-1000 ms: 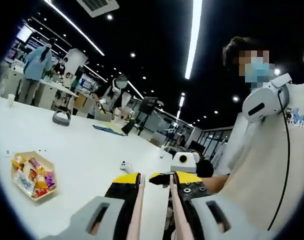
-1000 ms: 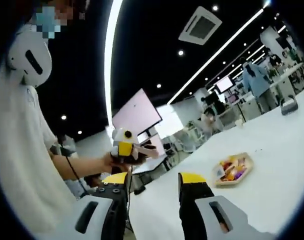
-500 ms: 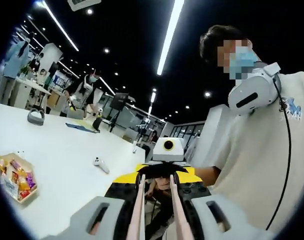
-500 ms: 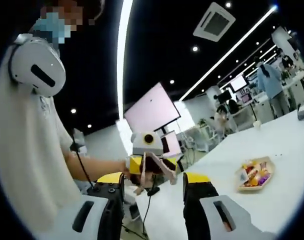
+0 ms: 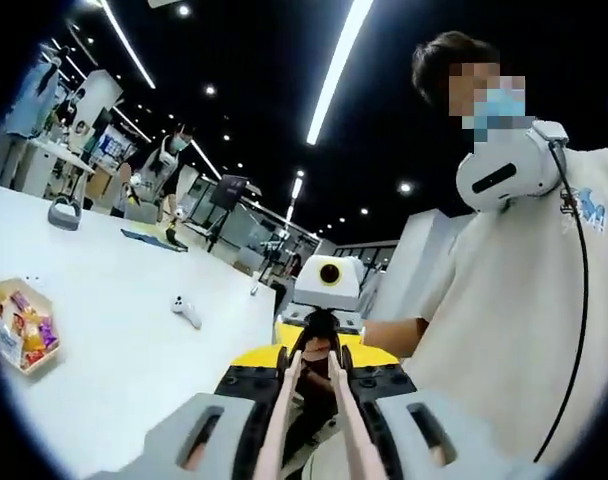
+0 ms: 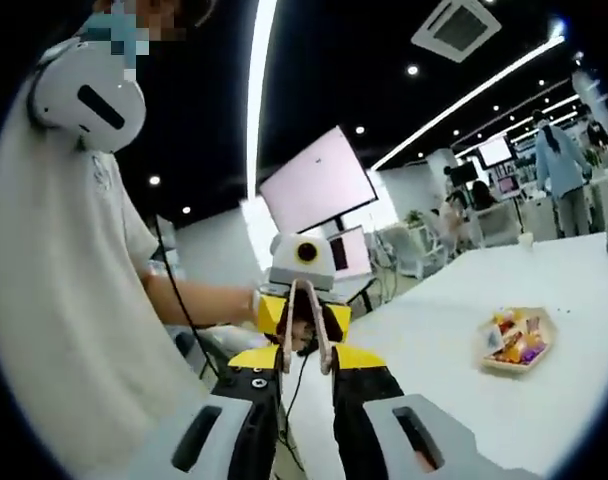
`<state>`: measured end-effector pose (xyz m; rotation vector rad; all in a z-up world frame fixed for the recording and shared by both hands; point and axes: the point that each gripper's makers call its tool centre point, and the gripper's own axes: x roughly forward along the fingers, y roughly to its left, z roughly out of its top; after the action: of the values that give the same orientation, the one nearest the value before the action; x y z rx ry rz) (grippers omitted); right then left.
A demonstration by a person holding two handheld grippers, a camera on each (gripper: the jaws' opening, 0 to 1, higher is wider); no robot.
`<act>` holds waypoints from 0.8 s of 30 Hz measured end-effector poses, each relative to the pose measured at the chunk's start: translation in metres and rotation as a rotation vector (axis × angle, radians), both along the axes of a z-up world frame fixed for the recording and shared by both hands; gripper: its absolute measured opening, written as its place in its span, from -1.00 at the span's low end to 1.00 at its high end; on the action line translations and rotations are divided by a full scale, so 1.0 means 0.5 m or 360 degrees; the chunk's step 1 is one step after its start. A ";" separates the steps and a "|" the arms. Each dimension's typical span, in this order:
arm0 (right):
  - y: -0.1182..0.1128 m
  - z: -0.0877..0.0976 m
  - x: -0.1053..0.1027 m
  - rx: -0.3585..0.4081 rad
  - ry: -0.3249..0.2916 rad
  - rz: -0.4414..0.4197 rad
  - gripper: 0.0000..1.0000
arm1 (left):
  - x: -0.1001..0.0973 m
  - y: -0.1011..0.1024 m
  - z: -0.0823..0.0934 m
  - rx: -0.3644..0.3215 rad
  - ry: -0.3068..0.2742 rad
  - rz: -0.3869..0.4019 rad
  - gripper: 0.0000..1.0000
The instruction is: Place the target food into the container with the food tongs after gripping and lifting it, then release it inside without dropping or visibly crushing the food.
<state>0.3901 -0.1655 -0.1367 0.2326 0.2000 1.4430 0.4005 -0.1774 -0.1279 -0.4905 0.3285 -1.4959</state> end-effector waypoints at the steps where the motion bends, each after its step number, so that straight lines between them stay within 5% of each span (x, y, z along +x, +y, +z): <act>1: 0.002 -0.002 0.000 -0.0017 -0.0018 0.0000 -0.68 | -0.001 0.001 -0.002 0.0007 -0.0003 0.0008 -0.61; 4: 0.006 -0.009 -0.005 -0.0060 -0.0090 0.0015 -0.71 | -0.009 0.009 -0.014 0.0110 -0.0019 0.0009 -0.60; 12: 0.012 -0.020 -0.022 -0.0100 -0.0062 0.0128 -0.74 | -0.029 0.067 -0.030 0.0269 -0.0078 0.0095 -0.60; 20: 0.020 -0.072 -0.059 -0.0150 -0.0032 0.0181 -0.84 | -0.085 0.076 -0.117 0.0517 -0.0076 0.0007 -0.65; 24: 0.011 -0.080 -0.052 -0.0135 0.0040 0.0172 -0.89 | -0.084 0.068 -0.134 0.0515 -0.0055 0.0000 -0.67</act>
<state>0.3641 -0.1600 -0.1768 0.1729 0.2976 1.5353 0.3586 -0.1434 -0.1948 -0.2066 0.5325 -1.4160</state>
